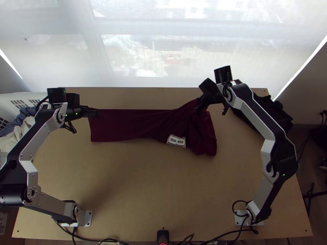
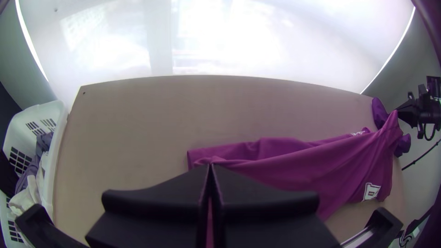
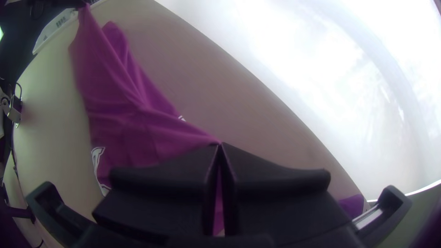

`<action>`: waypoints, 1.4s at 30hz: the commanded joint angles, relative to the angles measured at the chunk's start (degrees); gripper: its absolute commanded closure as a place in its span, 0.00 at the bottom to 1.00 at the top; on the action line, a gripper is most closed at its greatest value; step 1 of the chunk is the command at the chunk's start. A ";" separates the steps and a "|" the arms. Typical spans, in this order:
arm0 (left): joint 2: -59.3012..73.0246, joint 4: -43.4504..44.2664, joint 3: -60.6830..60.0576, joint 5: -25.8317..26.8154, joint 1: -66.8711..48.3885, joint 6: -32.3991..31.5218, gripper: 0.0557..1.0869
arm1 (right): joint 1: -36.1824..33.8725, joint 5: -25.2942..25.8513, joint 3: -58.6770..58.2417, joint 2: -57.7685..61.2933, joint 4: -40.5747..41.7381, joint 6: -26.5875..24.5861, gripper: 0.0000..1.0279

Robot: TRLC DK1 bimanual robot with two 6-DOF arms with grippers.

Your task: Fold the t-shirt

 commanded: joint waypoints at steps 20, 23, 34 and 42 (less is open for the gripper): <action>16.80 -1.23 14.95 -0.72 -0.57 1.55 0.97 | -3.43 0.06 28.82 20.59 -12.33 -4.44 0.97; 16.97 -1.32 13.02 -0.72 -0.75 2.08 0.97 | -2.90 0.06 26.10 19.62 -14.35 -4.09 0.97; 19.79 0.44 9.77 -0.80 -1.63 2.08 0.97 | -2.55 -0.03 15.20 14.44 -12.51 -2.50 0.97; 19.96 0.97 7.57 -0.80 -1.98 2.08 0.97 | -2.55 -0.03 0.70 7.58 -9.34 -1.36 0.97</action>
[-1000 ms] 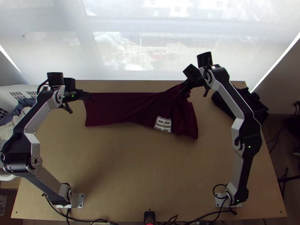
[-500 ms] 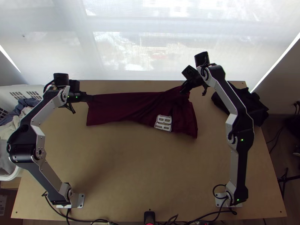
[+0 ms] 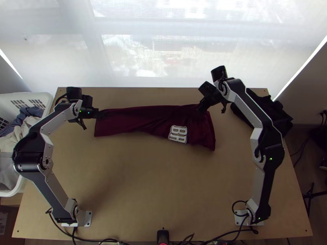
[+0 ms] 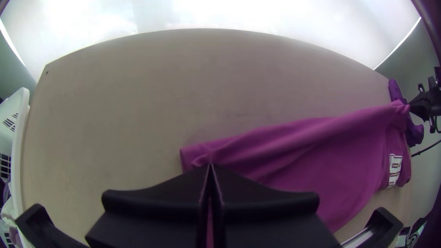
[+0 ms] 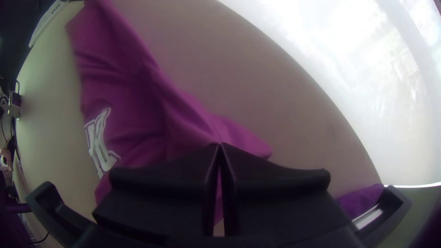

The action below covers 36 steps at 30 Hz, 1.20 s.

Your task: Fold the t-shirt

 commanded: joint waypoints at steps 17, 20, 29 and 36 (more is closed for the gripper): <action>-2.17 0.51 -6.01 -0.02 -0.96 -0.50 0.93 | 0.34 -0.53 -24.53 -11.18 9.72 3.86 0.97; -2.44 0.68 -4.34 -0.02 -0.78 -0.59 0.93 | 0.16 -0.44 -21.19 -9.60 10.77 4.65 0.97; -2.08 -2.13 -3.02 -0.28 -0.16 -0.33 0.42 | -0.89 -0.44 -19.70 -6.52 9.89 5.17 0.79; -5.86 -11.45 -3.37 -0.19 1.33 -2.70 0.06 | -2.65 -0.53 -19.79 -9.78 9.72 5.70 0.05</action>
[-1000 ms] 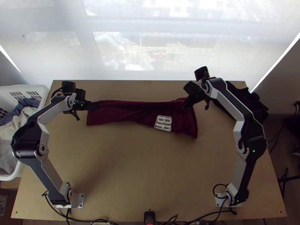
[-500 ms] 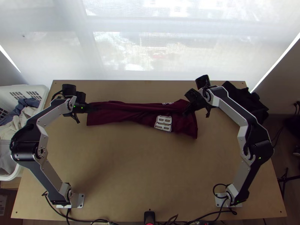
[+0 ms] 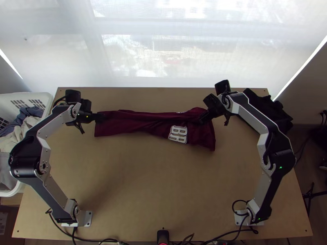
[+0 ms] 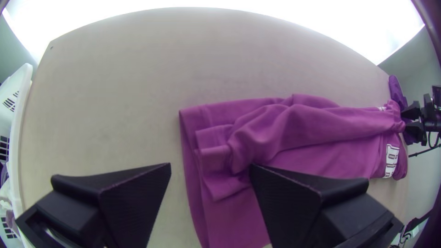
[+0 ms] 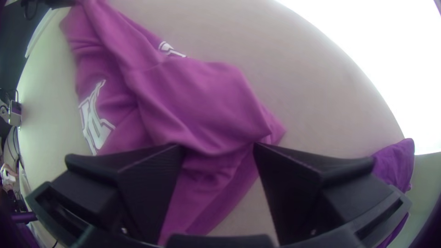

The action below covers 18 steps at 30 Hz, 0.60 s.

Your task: Fold the t-shirt

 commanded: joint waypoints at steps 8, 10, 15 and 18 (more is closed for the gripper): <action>-0.21 -11.65 2.30 1.96 -0.95 -4.66 0.06 | 1.69 -0.53 1.53 -7.88 -0.27 3.49 0.05; 1.11 -11.91 3.80 2.93 -1.57 -6.60 0.06 | 3.18 -0.53 0.74 -9.29 -0.54 3.66 0.05; 4.18 -12.53 8.02 5.04 -2.80 -10.02 0.06 | 5.03 -0.53 -1.81 -11.40 -0.71 4.10 0.05; 6.12 -12.44 9.25 4.60 -3.42 -9.76 0.06 | 5.56 -0.53 -3.48 -12.19 -0.71 4.02 0.05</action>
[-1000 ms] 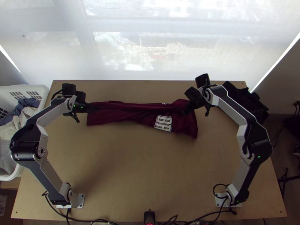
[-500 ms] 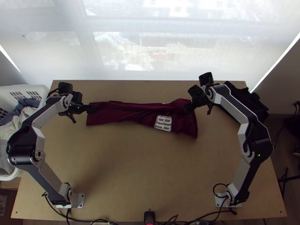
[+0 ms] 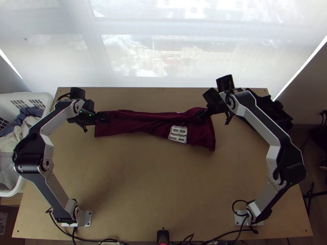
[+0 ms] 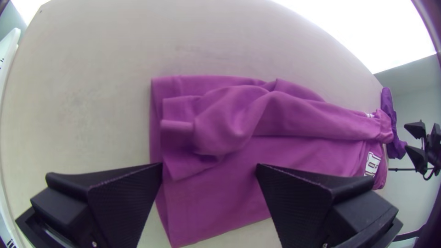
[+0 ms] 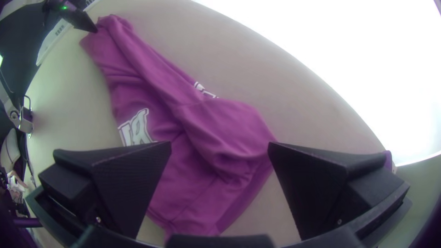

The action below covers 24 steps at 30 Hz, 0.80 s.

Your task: Fold the t-shirt

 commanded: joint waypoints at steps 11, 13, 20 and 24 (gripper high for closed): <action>4.72 -0.68 5.83 -3.29 -0.24 -0.68 0.06 | 3.64 0.04 -4.36 -3.54 -0.06 0.70 0.05; 5.16 -1.03 5.83 -3.73 -0.24 -0.59 0.06 | 3.99 0.04 -4.63 -3.45 -0.06 0.70 0.05; 5.51 -1.56 3.89 -5.14 -1.12 -0.59 0.06 | 5.66 0.04 -6.82 -3.45 -0.06 0.70 0.05; 6.57 -1.56 3.98 -5.14 -1.47 -1.30 0.06 | 5.75 0.04 -7.18 -3.45 -0.06 0.70 0.05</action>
